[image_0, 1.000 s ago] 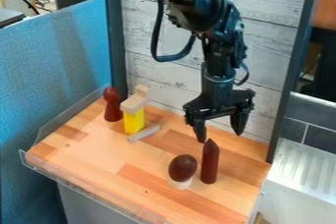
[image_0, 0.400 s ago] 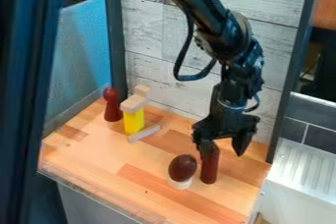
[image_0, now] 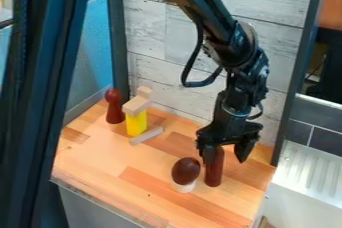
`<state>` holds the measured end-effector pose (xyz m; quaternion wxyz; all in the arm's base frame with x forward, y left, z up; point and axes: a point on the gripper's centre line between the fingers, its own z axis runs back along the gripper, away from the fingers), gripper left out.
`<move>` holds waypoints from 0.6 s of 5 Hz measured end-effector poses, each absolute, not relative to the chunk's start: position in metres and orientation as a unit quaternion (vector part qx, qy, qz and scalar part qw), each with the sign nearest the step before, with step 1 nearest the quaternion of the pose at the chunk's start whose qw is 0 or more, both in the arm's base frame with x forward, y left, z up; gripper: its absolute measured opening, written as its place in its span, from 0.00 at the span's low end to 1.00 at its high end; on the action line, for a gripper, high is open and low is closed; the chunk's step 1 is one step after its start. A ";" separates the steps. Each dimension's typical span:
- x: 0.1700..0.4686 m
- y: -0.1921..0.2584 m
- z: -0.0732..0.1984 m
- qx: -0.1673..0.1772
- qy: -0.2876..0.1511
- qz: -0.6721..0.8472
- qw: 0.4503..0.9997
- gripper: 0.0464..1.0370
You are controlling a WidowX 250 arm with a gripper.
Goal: Put the red cylinder on top of L-shape block
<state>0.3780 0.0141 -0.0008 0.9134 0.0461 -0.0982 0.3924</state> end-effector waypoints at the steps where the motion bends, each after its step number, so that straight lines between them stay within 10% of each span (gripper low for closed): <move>1: 0.380 0.013 0.001 0.041 -0.099 0.391 0.914 0.62; 3: 0.378 0.013 0.004 0.006 -0.072 0.396 0.915 0.45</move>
